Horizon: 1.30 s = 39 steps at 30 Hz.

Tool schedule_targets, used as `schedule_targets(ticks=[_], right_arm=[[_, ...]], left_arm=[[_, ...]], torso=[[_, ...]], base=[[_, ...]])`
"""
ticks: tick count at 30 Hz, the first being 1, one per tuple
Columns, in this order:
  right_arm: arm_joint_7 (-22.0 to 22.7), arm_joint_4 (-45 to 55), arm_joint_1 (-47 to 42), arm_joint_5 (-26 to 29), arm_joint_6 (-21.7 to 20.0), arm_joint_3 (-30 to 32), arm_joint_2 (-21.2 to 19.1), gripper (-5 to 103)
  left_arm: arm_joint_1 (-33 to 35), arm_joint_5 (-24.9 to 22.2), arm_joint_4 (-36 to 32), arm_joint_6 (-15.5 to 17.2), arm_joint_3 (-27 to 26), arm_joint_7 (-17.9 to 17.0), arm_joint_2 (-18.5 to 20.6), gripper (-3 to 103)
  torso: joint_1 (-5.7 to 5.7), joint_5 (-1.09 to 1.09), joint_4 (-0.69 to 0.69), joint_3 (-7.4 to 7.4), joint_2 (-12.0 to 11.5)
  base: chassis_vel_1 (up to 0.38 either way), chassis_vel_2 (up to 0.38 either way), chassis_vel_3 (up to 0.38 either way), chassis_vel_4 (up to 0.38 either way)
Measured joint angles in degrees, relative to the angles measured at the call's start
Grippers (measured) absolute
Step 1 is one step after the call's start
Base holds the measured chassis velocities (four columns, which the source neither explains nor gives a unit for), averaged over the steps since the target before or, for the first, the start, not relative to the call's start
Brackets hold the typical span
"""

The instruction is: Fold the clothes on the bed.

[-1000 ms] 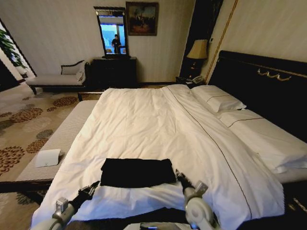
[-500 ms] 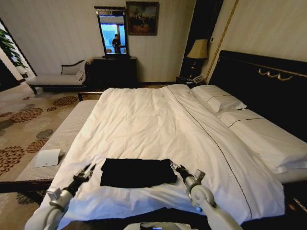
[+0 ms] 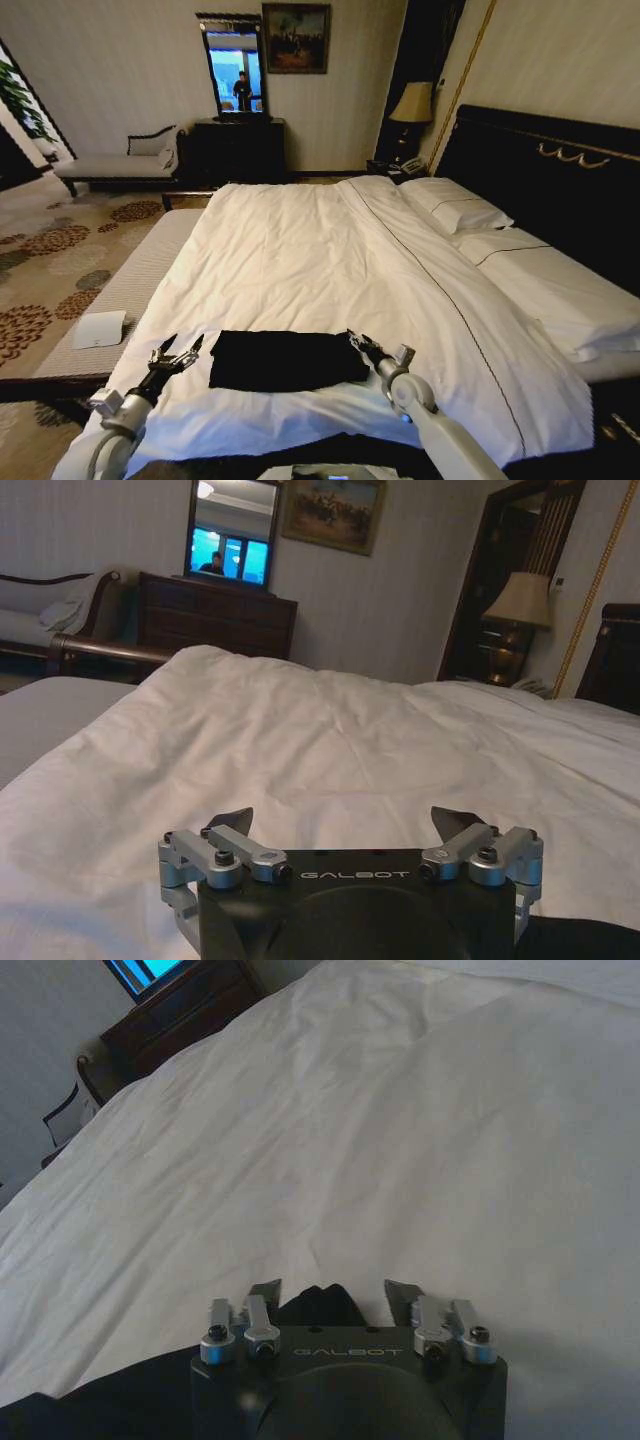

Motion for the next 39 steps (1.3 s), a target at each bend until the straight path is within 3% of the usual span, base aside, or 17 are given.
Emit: schedule_targets(ticks=[2,6,8,11,17,25,39], right_arm=[[-0.1,0.1,-0.1,0.0,-0.1,-0.1,0.1,56],[-0.9,-0.1,0.1,-0.1,-0.4,-0.4,0.6,34],[-1.0,-0.2,0.2,-0.1,-0.5,-0.5,0.8,34],[-1.2,-0.7,0.6,-0.4,-0.6,-0.7,1.4,18],[-2.0,-0.8,0.6,-0.4,0.1,-0.8,1.6,1],[-2.2,-0.9,0.6,0.7,1.0,-0.1,1.9,0],[0.8,-5.1,3.9,3.5,5.2,1.5,5.8,0]], left_arm=[[0.0,0.1,0.1,0.0,0.0,0.0,0.0,100],[0.3,0.4,0.5,0.1,-0.1,0.0,0.2,100],[0.3,0.4,0.6,0.1,-0.2,0.0,0.2,100],[0.4,0.4,1.1,-0.1,-0.3,0.0,0.3,100],[0.1,0.6,2.1,-0.4,-0.1,0.0,0.3,100],[-0.4,1.1,3.2,-0.7,0.4,0.0,0.3,100],[-0.2,2.4,3.8,-1.7,1.4,0.2,-0.6,100]], torso=[[0.00,0.00,0.00,0.00,0.0],[0.00,0.00,0.00,0.00,0.0],[0.00,0.00,0.00,0.00,0.0],[0.00,0.00,0.00,0.00,0.0],[0.00,0.00,0.00,0.00,0.0],[0.00,0.00,0.00,-0.01,0.0],[0.00,0.00,0.00,-0.01,0.0]], base=[[0.000,0.000,0.000,0.000],[0.000,0.000,0.000,0.000],[0.000,0.000,0.000,0.000],[0.000,0.000,0.000,0.000],[0.000,0.000,0.000,0.000],[0.000,0.000,0.000,0.000],[0.000,0.000,0.000,0.000]])
